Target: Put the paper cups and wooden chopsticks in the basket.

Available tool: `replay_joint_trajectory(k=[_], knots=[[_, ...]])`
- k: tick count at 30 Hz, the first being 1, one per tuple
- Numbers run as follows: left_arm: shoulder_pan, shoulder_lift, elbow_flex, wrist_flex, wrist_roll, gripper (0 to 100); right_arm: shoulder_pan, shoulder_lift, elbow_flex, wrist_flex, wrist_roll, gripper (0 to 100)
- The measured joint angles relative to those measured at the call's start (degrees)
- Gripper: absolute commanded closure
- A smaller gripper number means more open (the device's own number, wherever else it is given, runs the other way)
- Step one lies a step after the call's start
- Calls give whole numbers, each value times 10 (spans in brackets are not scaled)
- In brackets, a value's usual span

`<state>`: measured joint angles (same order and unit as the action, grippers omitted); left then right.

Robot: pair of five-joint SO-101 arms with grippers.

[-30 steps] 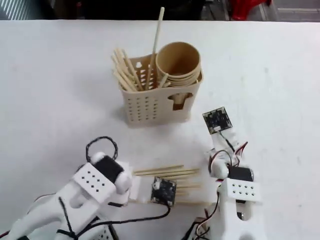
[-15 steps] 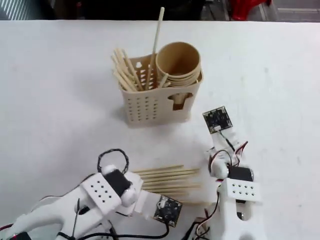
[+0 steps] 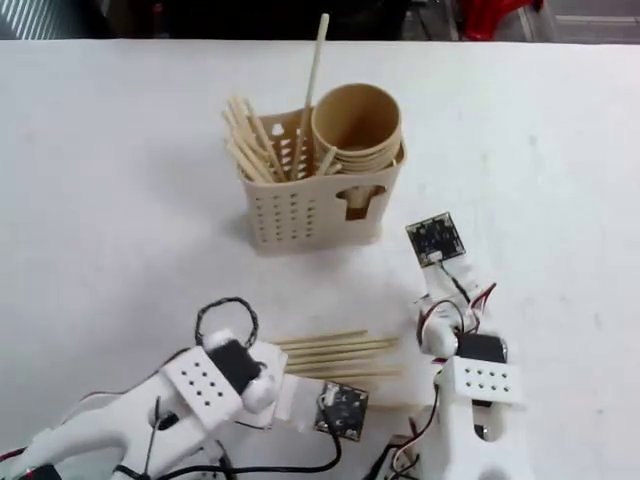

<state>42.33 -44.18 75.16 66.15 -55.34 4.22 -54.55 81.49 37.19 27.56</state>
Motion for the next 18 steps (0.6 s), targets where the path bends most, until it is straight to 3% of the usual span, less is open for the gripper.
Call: replay_joint_trajectory(k=[15, 18], knots=[[-36, 4, -4, -4, 4, 978, -1, 0, 7, 0, 1, 981], [-40, 69, -29, -19, 28, 978, -1, 0, 7, 0, 1, 981]])
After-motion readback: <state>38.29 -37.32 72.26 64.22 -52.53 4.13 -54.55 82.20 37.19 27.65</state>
